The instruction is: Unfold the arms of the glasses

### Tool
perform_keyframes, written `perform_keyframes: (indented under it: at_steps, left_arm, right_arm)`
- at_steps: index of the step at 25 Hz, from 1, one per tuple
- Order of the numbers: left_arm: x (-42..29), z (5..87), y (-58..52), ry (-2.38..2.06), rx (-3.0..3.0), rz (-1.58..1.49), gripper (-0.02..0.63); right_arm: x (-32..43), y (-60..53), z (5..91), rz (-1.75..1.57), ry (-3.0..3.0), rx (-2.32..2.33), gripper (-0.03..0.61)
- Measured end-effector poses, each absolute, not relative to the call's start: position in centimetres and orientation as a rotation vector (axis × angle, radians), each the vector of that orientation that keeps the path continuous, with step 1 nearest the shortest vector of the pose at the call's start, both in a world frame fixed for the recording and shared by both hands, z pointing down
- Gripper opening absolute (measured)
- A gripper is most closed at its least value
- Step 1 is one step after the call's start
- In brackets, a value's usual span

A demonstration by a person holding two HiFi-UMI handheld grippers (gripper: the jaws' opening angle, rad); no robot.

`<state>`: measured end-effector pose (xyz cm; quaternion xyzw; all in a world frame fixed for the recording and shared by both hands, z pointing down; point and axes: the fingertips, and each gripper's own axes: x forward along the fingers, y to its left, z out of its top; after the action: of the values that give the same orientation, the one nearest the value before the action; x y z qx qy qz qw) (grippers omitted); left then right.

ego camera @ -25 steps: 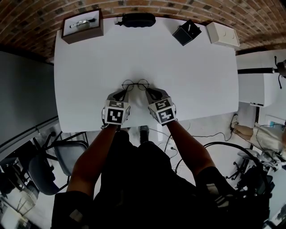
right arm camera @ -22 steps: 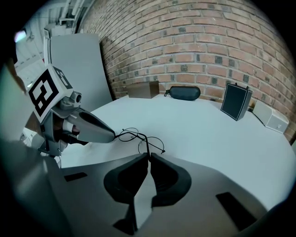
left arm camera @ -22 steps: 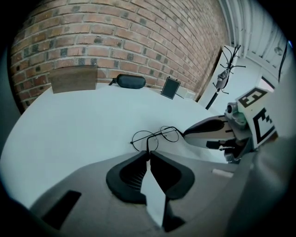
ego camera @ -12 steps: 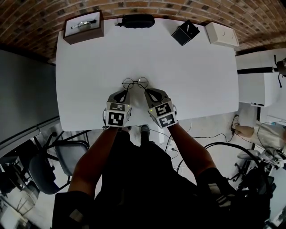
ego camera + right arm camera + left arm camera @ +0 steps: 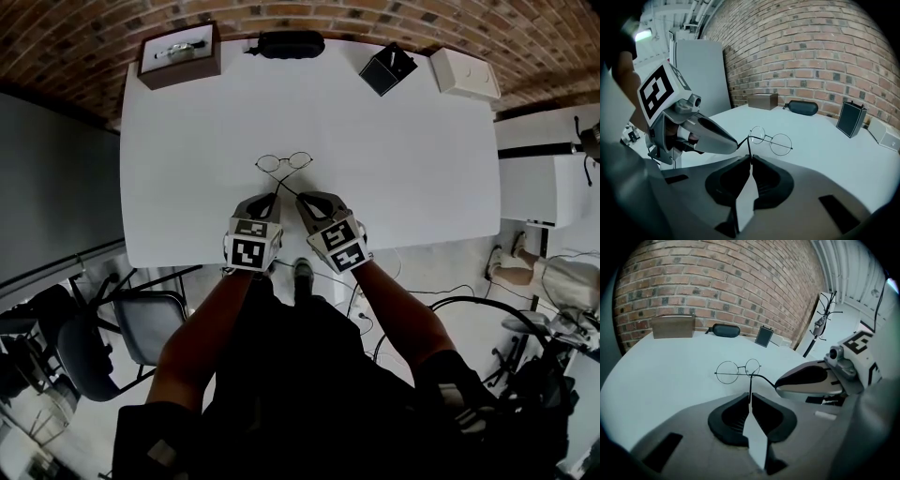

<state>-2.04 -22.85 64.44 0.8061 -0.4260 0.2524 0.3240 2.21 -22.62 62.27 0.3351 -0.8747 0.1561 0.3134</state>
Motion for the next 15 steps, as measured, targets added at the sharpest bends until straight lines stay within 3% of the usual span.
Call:
perform_keyframes:
  at_steps: [12, 15]
  left_arm:
    - [0.5, 65.3, -20.7, -0.932, 2.156, 0.585, 0.035]
    - [1.0, 65.8, -19.9, -0.867, 2.174, 0.604, 0.101]
  right_arm:
    - [1.8, -20.6, 64.9, 0.426, -2.294, 0.739, 0.02]
    - [2.0, -20.3, 65.6, 0.437, -2.278, 0.738, 0.02]
